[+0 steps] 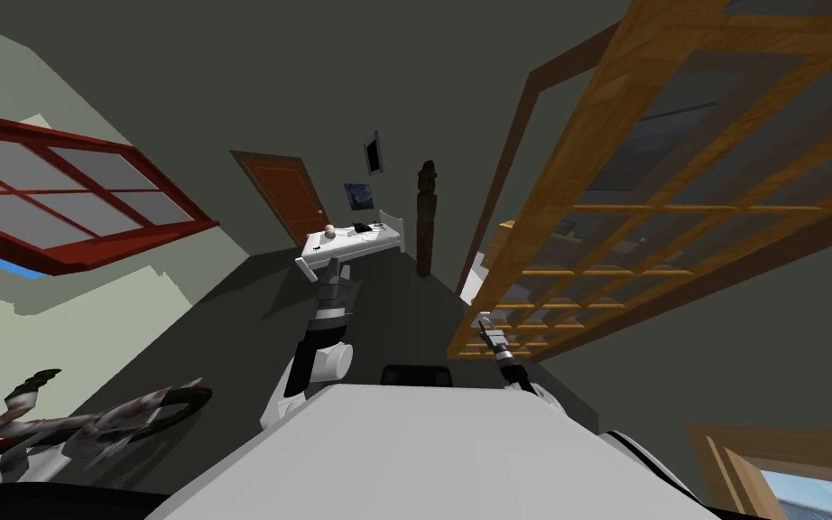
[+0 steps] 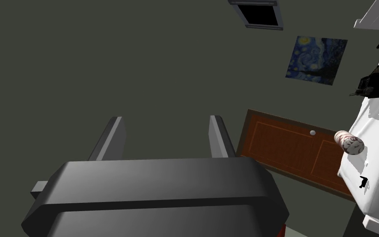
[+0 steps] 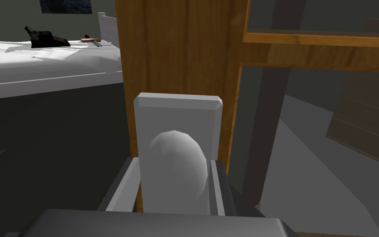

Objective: Pull the door open

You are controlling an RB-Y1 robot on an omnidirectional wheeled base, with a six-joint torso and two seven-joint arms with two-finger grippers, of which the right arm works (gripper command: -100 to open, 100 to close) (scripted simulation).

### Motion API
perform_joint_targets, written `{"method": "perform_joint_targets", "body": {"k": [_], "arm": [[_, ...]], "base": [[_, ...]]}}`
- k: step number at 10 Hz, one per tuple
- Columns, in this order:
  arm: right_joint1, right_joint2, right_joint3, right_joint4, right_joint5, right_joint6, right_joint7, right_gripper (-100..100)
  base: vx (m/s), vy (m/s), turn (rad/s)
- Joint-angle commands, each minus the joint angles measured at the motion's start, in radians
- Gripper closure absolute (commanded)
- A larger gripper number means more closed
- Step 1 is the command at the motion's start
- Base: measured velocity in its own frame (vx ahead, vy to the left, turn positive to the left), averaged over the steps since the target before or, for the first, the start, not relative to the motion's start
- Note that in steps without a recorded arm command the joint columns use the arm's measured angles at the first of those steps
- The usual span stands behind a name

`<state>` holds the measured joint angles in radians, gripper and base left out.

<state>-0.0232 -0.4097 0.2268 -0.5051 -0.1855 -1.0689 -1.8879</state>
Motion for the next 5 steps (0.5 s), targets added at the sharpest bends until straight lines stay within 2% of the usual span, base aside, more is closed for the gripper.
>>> {"method": "perform_joint_targets", "body": {"k": [1,2,3,4,5], "arm": [[0.005,-0.014,0.013,0.013,0.01,-0.035,-0.022,100],[0.012,-0.023,0.022,0.014,0.016,-0.05,-0.033,100],[0.012,-0.023,0.022,0.014,0.016,-0.05,-0.033,100],[0.0,-0.018,0.023,0.04,0.017,-0.057,-0.035,100],[0.022,-0.031,0.04,0.038,0.031,-0.091,-0.047,100]], "base": [[-0.141,-0.036,0.073],[-0.142,-0.047,0.075],[-0.105,-0.04,0.023],[-0.039,-0.014,0.009],[-0.081,-0.018,0.013]]}}
